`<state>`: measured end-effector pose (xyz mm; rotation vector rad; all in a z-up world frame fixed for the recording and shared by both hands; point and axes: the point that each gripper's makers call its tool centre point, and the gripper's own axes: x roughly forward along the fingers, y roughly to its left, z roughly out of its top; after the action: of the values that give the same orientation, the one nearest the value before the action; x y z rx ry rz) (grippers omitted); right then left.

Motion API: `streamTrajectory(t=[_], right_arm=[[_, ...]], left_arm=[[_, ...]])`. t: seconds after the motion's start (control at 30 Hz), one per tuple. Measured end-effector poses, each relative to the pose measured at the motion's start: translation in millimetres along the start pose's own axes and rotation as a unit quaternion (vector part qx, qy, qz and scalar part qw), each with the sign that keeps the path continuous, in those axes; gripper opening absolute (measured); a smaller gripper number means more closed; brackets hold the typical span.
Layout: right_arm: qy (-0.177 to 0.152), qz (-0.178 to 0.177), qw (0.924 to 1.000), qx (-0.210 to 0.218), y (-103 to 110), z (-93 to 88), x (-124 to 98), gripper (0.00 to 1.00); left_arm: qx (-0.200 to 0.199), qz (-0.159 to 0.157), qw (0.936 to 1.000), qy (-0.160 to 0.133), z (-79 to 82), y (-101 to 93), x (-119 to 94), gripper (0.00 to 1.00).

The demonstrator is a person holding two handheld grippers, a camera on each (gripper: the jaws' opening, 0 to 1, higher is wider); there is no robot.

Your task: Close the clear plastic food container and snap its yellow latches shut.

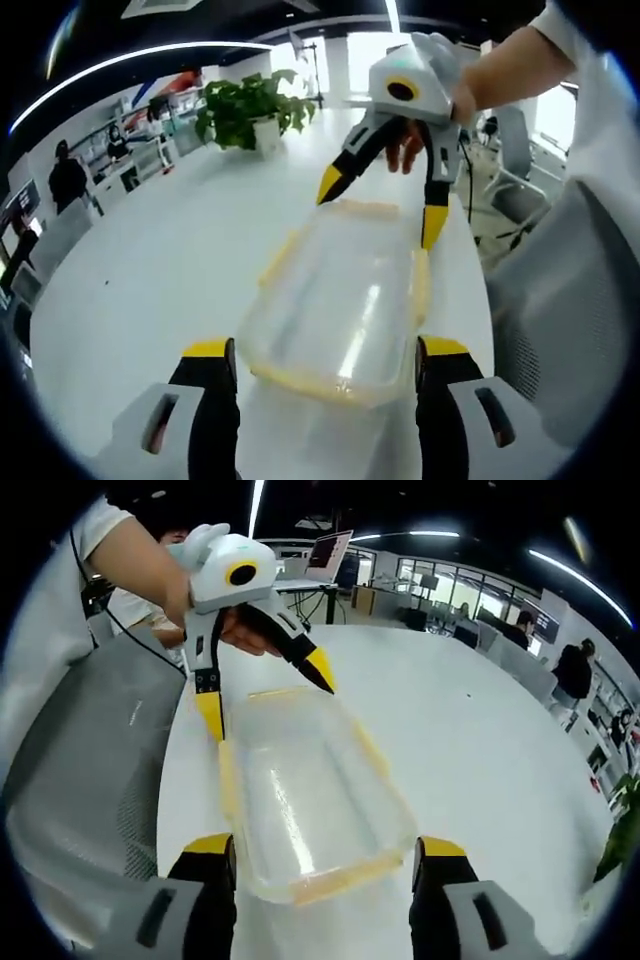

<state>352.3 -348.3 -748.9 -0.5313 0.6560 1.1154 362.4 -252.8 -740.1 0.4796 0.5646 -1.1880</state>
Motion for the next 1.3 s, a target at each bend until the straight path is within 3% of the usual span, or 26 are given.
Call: streamTrajectory(t=[0.57,1.3], right_arm=[[-0.001,0.001,1.0,-0.003,19,28.5,27,0.7],[0.004,0.001,1.0,-0.003,56,91.0,86,0.7]], left_arm=[[-0.004,0.004,1.0,0.007,-26.4,8.6,-31,0.71],[-0.005,0.004,0.9999,0.009,-85.8,33.7,-100,0.71]])
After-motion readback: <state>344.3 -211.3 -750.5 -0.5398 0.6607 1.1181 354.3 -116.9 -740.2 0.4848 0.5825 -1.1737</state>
